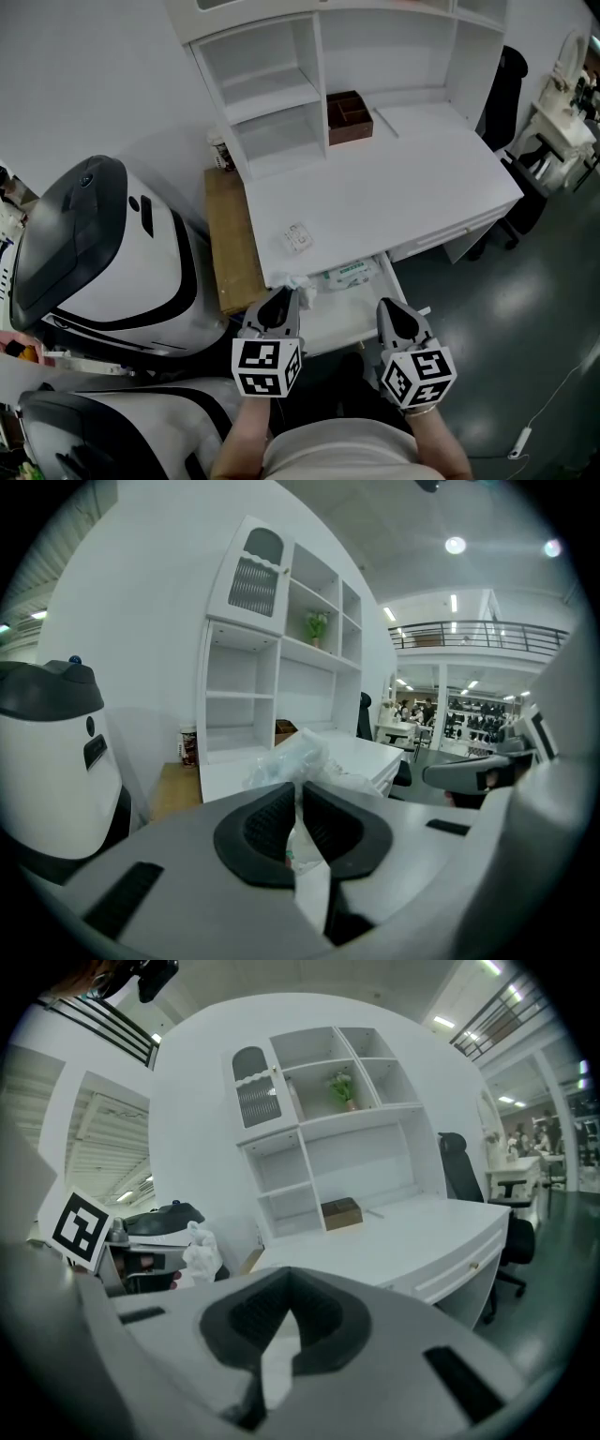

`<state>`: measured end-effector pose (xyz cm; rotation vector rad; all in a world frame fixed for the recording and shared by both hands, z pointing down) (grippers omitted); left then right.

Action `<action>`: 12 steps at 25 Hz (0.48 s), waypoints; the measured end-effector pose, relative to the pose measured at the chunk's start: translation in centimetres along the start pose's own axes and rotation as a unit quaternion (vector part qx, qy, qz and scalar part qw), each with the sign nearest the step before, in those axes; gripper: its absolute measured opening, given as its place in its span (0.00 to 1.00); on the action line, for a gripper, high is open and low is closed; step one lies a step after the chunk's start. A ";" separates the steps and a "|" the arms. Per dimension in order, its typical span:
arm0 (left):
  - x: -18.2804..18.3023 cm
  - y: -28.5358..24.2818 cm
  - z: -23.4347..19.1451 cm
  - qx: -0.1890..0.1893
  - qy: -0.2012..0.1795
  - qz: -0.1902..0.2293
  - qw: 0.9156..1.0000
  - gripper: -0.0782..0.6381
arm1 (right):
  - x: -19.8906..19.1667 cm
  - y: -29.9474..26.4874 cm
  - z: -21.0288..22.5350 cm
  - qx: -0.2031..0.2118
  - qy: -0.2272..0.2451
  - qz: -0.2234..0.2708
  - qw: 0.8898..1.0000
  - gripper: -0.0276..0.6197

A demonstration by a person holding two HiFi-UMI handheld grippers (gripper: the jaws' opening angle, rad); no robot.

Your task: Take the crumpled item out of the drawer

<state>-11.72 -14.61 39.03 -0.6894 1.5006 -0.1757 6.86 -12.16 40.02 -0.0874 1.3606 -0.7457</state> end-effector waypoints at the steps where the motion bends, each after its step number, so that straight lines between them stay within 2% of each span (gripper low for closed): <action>1: 0.1 0.0 0.0 0.000 0.001 0.002 1.000 0.14 | 0.0 0.0 0.0 0.000 0.000 0.000 1.000 0.05; 12: 0.1 0.5 0.4 -0.003 0.007 0.008 1.000 0.14 | 0.0 0.6 0.2 -0.003 0.003 0.003 1.000 0.05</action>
Point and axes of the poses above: the fingertips, and each gripper's own axes: y backward along the fingers, z to its right, x out of its top, the point moved 2 cm from there along y, backward along the fingers, and after that the axes turned 10 degrees about -z, right-handed, at the moved point
